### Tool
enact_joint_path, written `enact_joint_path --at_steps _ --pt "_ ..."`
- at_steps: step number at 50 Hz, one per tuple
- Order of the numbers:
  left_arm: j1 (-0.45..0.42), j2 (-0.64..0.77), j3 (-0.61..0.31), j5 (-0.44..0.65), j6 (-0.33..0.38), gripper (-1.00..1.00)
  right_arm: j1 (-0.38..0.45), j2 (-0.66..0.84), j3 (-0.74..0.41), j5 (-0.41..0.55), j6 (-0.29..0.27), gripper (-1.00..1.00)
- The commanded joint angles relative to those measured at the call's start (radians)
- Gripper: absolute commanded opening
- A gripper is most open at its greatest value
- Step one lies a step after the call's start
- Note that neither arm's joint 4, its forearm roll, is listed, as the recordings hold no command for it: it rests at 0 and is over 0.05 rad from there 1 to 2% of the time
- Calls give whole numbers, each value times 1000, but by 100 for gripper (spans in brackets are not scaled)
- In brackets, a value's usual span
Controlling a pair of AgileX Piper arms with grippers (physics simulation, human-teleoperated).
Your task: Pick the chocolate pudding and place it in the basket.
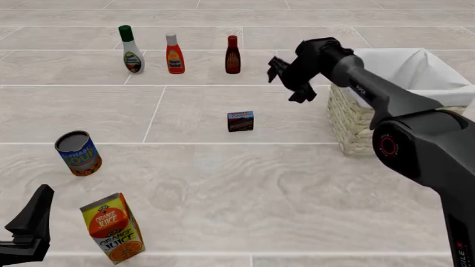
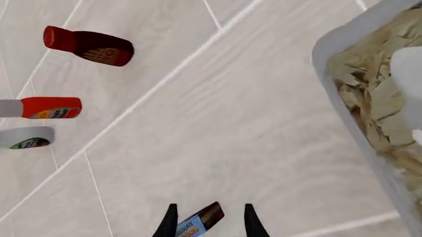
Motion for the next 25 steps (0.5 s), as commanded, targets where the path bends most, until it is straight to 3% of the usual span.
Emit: enact_joint_path --at_steps 1,25 --pt "0 0 0 0 0 100 25 -5 43 -21 115 100" --pt "0 0 0 0 0 100 96 -6 144 -119 253 100"
